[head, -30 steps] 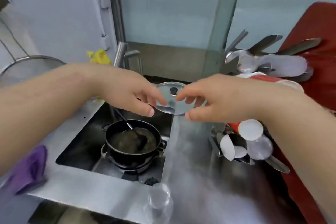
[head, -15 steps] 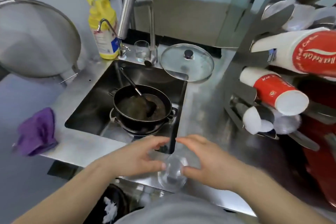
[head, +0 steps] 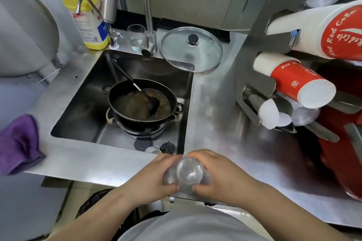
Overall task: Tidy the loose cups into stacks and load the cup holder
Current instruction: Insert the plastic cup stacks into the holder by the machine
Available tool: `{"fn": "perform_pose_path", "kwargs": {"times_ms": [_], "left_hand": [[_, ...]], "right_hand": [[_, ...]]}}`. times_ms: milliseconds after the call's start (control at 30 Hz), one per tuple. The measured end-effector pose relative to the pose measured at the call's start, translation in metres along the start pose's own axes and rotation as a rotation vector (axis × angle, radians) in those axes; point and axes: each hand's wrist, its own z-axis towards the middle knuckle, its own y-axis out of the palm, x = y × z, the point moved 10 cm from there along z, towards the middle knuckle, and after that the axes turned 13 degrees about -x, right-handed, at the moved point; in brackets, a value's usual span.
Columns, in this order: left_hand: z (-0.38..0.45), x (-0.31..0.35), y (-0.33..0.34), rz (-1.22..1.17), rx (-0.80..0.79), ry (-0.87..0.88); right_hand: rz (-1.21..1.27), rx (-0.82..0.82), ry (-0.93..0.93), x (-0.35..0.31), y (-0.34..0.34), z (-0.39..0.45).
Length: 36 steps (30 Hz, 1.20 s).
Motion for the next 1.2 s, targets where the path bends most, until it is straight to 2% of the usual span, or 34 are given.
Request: {"fn": "perform_pose_path", "kwargs": {"times_ms": [233,533,767,867,1067,1200], "left_hand": [[-0.002,0.003,0.006,0.023,0.027,0.03],[0.0,0.056,-0.01,0.105,0.122,0.149],[0.008,0.13,-0.065,0.222,0.26,0.275],[0.008,0.175,-0.092,0.243,0.263,0.34],[-0.004,0.249,-0.142,0.142,0.316,0.46],[-0.013,0.291,-0.17,0.082,0.312,0.548]], "right_hand": [[0.086,0.08,0.015,0.006,0.004,-0.024],[0.206,0.273,-0.001,0.012,-0.026,-0.069],[0.15,0.468,-0.059,-0.011,-0.104,-0.103],[0.184,0.557,-0.098,-0.023,-0.144,-0.116],[0.165,0.81,-0.157,-0.068,-0.226,-0.146],[0.068,0.881,-0.13,-0.098,-0.271,-0.171]]}}
